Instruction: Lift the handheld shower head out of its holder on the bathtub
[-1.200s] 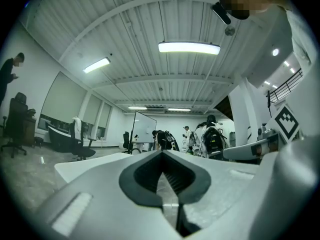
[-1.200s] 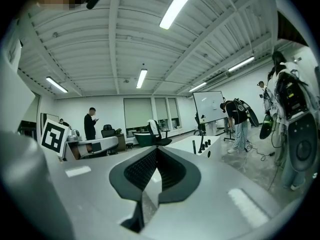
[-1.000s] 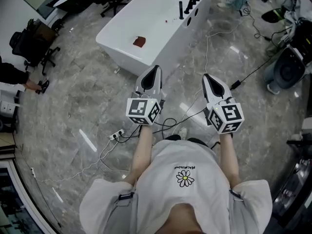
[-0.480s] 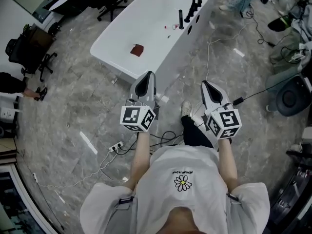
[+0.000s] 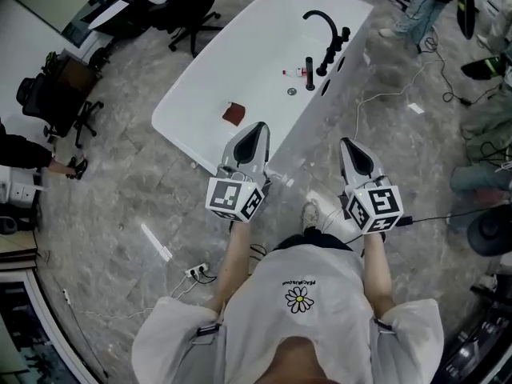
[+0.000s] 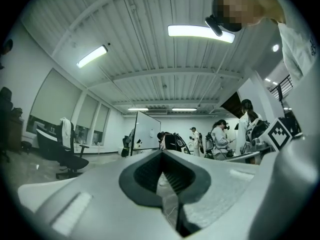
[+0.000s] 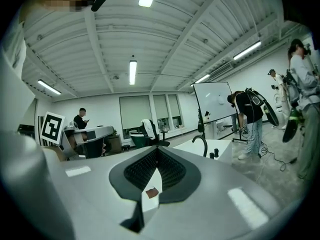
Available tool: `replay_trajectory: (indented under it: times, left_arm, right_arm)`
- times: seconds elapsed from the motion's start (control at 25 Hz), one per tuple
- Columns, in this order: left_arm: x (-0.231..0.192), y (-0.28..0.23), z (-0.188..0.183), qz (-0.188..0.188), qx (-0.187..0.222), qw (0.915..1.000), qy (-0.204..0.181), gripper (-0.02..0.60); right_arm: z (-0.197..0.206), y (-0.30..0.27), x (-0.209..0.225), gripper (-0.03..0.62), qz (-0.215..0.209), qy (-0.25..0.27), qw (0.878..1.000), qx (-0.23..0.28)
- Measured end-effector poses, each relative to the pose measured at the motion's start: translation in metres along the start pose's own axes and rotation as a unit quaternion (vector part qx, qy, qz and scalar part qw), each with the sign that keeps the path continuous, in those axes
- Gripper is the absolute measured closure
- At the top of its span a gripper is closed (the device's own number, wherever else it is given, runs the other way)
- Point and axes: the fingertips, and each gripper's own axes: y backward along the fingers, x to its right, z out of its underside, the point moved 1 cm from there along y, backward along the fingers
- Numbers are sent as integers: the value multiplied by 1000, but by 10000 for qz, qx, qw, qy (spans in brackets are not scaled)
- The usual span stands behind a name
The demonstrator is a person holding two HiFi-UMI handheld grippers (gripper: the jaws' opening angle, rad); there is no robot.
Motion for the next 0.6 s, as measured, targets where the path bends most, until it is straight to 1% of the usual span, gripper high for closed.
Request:
replay_trajectory:
  times: [0.12,0.28,0.4,0.6]
  left_arm:
    - [-22,-31,4,-77,4,9999,76,581]
    - [-47,-57,14,-136,-22,9997,204,581]
    - [-61,-85,16,-49,-34,9996,284,581]
    - [-87,-129,19,152,-39,9994,310,581]
  right_arm:
    - [-8,-41,11,568,-150,103,9998,-39]
    - [-13,-81,9,566,-332,208,9991,-146]
    - [-24,-106,17,567,-313,282,9990,-143]
    - [-35,-157,39,566,-208,210,9993,-216]
